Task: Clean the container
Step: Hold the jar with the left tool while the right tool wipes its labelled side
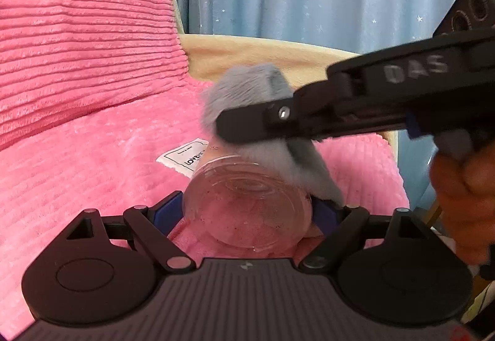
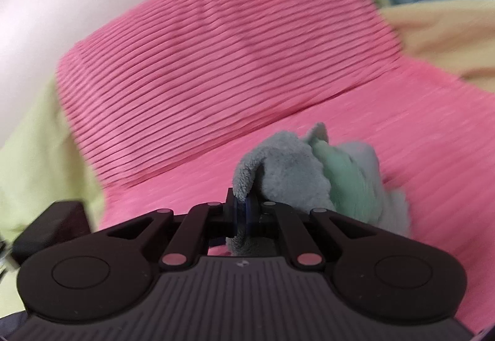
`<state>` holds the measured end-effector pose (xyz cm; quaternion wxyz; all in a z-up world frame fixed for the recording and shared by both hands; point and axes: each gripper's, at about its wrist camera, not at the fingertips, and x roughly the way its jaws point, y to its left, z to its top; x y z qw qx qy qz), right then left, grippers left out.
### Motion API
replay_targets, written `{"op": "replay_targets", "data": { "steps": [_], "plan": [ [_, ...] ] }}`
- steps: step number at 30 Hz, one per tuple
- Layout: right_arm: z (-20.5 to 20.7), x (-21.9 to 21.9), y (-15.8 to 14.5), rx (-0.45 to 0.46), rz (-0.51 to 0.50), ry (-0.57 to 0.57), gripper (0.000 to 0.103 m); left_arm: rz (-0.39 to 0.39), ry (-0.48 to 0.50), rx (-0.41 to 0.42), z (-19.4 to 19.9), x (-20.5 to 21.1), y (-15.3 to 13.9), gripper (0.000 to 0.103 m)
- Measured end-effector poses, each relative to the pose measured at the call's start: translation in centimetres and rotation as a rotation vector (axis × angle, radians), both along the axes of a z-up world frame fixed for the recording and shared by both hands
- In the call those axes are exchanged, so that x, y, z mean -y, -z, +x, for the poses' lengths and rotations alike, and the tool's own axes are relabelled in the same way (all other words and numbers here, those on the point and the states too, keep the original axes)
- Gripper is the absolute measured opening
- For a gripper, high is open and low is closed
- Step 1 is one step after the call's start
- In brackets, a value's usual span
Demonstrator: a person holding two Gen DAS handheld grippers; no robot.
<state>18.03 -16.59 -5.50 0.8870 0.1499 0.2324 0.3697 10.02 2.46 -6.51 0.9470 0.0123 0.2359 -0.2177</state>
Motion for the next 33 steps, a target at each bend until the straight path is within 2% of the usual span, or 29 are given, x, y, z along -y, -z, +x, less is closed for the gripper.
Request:
{"op": "replay_targets", "data": {
  "steps": [9, 14, 16, 21, 24, 26, 31, 33],
  "plan": [
    [0.2, -0.1, 0.0, 0.014, -0.013, 0.002, 0.002, 0.040, 0.005, 0.018, -0.2, 0.5, -0.1, 0.086],
    [0.2, -0.2, -0.1, 0.026, -0.024, 0.000, 0.002, 0.021, 0.007, 0.006, -0.2, 0.2, -0.1, 0.086],
    [0.3, -0.2, 0.0, 0.022, -0.022, -0.001, 0.002, -0.004, 0.010, -0.002, -0.2, -0.1, -0.1, 0.088],
    [0.5, 0.0, 0.0, 0.004, -0.005, -0.003, 0.002, -0.149, 0.006, -0.071, 0.6, -1.9, 0.2, 0.088],
    [0.5, 0.1, 0.0, -0.002, -0.003, -0.007, 0.002, -0.158, 0.003, -0.081, 0.7, -1.8, 0.2, 0.086],
    [0.4, 0.2, -0.1, -0.005, -0.001, -0.013, 0.002, -0.127, 0.001, -0.066, 0.5, -1.3, 0.1, 0.086],
    [0.2, 0.3, -0.1, -0.014, 0.004, -0.028, 0.002, 0.150, 0.024, 0.064, -0.9, 1.7, -0.2, 0.086],
    [0.2, 0.4, -0.1, -0.017, 0.006, -0.034, 0.002, 0.225, 0.038, 0.100, -1.3, 2.6, -0.1, 0.086]
  ]
}}
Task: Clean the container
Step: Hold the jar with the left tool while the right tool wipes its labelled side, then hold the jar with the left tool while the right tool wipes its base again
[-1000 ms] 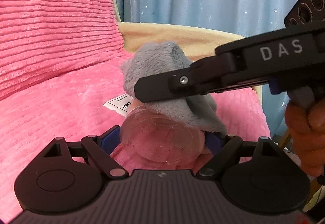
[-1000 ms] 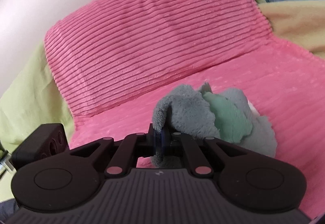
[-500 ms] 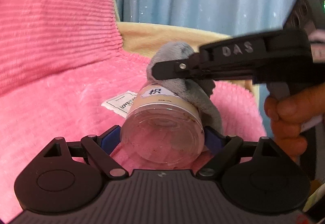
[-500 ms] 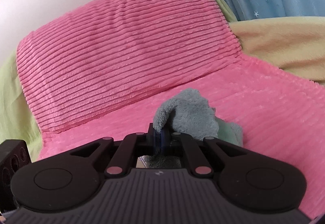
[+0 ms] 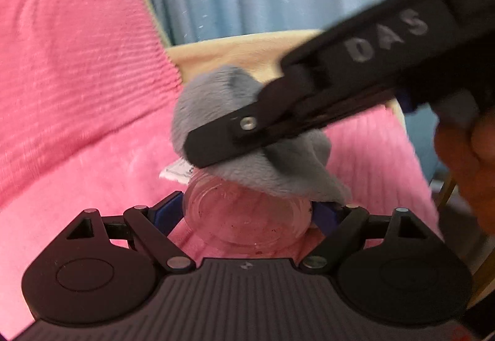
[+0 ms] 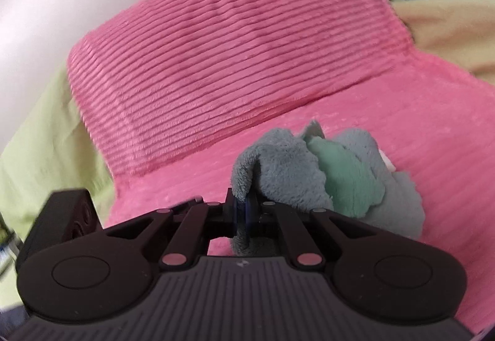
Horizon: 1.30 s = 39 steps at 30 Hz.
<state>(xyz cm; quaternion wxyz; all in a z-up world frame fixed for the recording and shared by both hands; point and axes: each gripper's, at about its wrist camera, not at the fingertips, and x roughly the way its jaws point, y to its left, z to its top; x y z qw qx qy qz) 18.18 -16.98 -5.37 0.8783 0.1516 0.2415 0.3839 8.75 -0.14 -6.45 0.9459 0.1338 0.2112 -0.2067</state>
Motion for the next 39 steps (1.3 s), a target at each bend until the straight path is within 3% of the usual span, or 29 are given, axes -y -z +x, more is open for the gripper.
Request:
{"op": "replay_targets", "data": {
  "steps": [4, 6, 10, 16, 20, 23, 28, 30, 35, 37, 39],
  "plan": [
    [-0.2, 0.1, 0.0, -0.007, 0.004, -0.012, 0.002, 0.166, 0.038, 0.089, -1.0, 2.0, 0.4, 0.086],
    [0.2, 0.5, 0.0, -0.013, 0.013, 0.020, 0.002, 0.187, 0.043, 0.105, -1.2, 2.3, 0.5, 0.086],
    [0.4, 0.4, 0.3, -0.024, 0.030, 0.011, 0.002, 0.078, 0.033, 0.052, -0.7, 1.0, 0.2, 0.086],
    [0.1, 0.3, 0.2, -0.001, 0.007, 0.007, 0.002, -0.229, 0.011, -0.065, 0.5, -2.4, -0.6, 0.087],
    [-0.1, 0.3, 0.1, -0.005, 0.010, -0.002, 0.002, -0.319, -0.003, -0.128, 1.2, -3.3, -0.5, 0.087],
    [-0.2, 0.4, 0.1, -0.007, 0.012, -0.008, 0.002, -0.258, -0.009, -0.087, 0.8, -2.6, -0.8, 0.086],
    [-0.4, 0.4, 0.1, -0.012, 0.015, -0.019, 0.002, 0.032, -0.002, 0.055, -0.8, 0.0, -0.5, 0.086],
    [-0.4, 0.4, 0.1, -0.013, 0.017, -0.024, 0.002, 0.091, 0.011, 0.080, -1.2, 0.7, -0.2, 0.086],
    [-0.6, 0.4, 0.1, -0.018, 0.020, -0.035, 0.002, 0.117, 0.018, 0.095, -1.3, 1.0, 0.0, 0.086],
    [-0.7, 0.5, 0.1, -0.020, 0.021, -0.039, 0.002, 0.090, 0.016, 0.085, -1.0, 0.8, -0.1, 0.086],
    [-0.8, 0.5, 0.1, -0.021, 0.023, -0.044, 0.002, 0.003, 0.012, 0.055, -0.5, -0.1, -0.2, 0.086]
  ]
}}
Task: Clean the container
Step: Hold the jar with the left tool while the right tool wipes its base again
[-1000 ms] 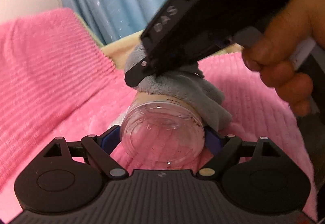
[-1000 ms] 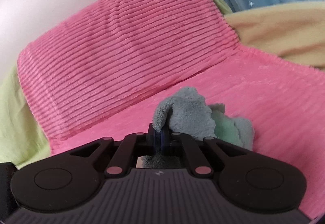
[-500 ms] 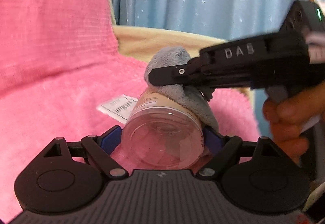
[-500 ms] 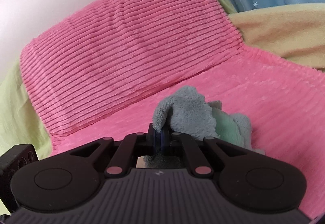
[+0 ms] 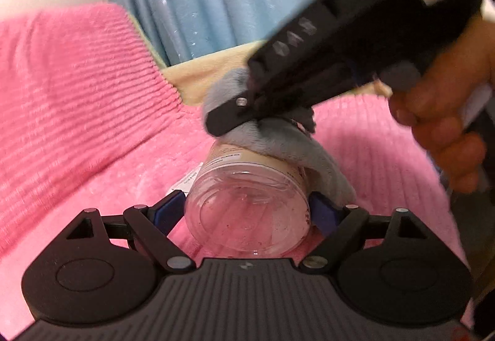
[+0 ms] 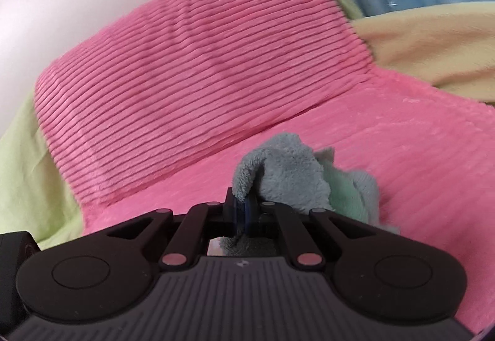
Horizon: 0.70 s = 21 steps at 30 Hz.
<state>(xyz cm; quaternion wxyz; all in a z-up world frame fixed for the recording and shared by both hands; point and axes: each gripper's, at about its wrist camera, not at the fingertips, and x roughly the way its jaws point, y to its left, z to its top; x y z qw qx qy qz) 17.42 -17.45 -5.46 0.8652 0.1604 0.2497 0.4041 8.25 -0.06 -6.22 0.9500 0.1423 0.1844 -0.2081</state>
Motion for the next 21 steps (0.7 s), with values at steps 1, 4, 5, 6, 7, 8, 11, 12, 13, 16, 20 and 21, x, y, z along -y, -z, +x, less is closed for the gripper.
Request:
{"op": "replay_targets", "data": {
  "steps": [1, 4, 5, 6, 7, 8, 11, 12, 13, 16, 20, 21],
  "plan": [
    [0.0, 0.0, 0.0, -0.001, 0.001, -0.002, 0.002, -0.056, -0.004, -0.022, 0.2, -0.6, -0.2, 0.086],
    [-0.1, 0.0, 0.0, -0.003, 0.003, -0.009, 0.002, -0.239, -0.020, -0.105, 1.1, -2.7, -0.4, 0.087],
    [-0.2, 0.0, 0.0, -0.004, 0.003, -0.011, 0.002, -0.279, -0.023, -0.125, 1.3, -3.2, -0.4, 0.087],
    [-0.2, 0.0, 0.0, -0.005, 0.004, -0.013, 0.002, -0.310, -0.026, -0.143, 1.5, -3.5, -0.4, 0.087],
    [-0.3, 0.1, 0.0, -0.006, 0.005, -0.016, 0.002, -0.335, -0.030, -0.161, 1.7, -3.7, -0.3, 0.087],
    [-0.3, 0.1, 0.0, -0.007, 0.006, -0.018, 0.002, -0.353, -0.033, -0.173, 1.8, -3.8, -0.3, 0.087],
    [-0.4, 0.1, 0.0, -0.010, 0.008, -0.024, 0.002, -0.353, -0.035, -0.174, 2.2, -4.0, -0.4, 0.086],
    [-0.4, 0.1, 0.0, -0.010, 0.008, -0.027, 0.002, -0.329, -0.038, -0.160, 2.0, -3.7, -0.4, 0.086],
    [-0.5, 0.1, 0.0, -0.011, 0.009, -0.029, 0.002, -0.281, -0.043, -0.133, 1.5, -3.1, -0.5, 0.086],
    [-0.6, 0.1, -0.1, -0.014, 0.011, -0.036, 0.002, -0.073, -0.044, -0.032, 0.2, -0.8, -0.5, 0.086],
    [-0.7, 0.1, -0.1, -0.017, 0.014, -0.044, 0.002, 0.080, -0.020, 0.033, -0.6, 1.0, -0.2, 0.086],
    [-0.8, 0.2, -0.1, -0.018, 0.015, -0.047, 0.002, 0.097, -0.016, 0.041, -0.7, 1.2, -0.1, 0.086]
  ]
}}
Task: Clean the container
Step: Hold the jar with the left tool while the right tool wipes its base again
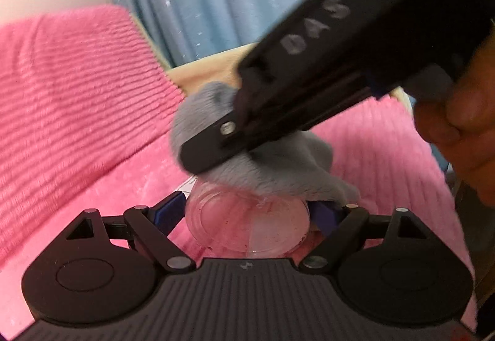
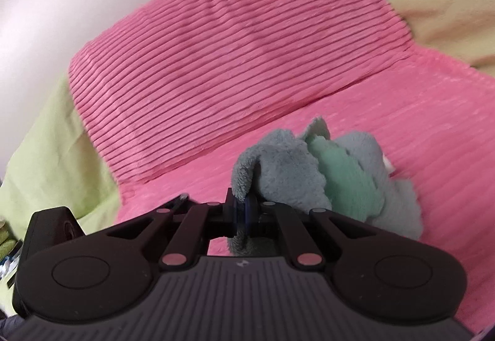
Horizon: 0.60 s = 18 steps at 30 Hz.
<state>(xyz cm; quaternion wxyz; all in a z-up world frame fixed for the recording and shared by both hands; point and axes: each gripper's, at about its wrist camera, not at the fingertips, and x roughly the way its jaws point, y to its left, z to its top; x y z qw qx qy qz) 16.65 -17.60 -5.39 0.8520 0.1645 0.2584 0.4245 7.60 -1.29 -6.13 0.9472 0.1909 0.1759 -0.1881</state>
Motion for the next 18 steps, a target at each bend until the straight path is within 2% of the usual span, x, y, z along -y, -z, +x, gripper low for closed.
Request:
{"op": "replay_targets", "data": {
  "steps": [4, 6, 10, 13, 15, 18],
  "plan": [
    [-0.1, 0.0, 0.0, -0.003, 0.003, -0.009, 0.002, -0.013, 0.005, -0.002, 0.0, -0.1, 0.1, 0.086],
    [-0.2, 0.0, 0.0, -0.005, 0.004, -0.013, 0.002, -0.088, 0.001, -0.034, 0.3, -1.0, -0.2, 0.086],
    [-0.4, 0.1, 0.0, -0.009, 0.007, -0.022, 0.002, -0.294, -0.011, -0.148, 1.6, -3.3, -0.2, 0.087],
    [-0.5, 0.1, 0.0, -0.011, 0.009, -0.029, 0.002, -0.381, -0.023, -0.199, 2.2, -4.2, 0.0, 0.087],
    [-0.6, 0.1, 0.0, -0.013, 0.010, -0.033, 0.002, -0.413, -0.030, -0.217, 2.5, -4.6, 0.2, 0.087],
    [-0.7, 0.1, -0.1, -0.016, 0.012, -0.040, 0.002, -0.407, -0.028, -0.215, 2.6, -4.6, 0.2, 0.087]
  ]
}}
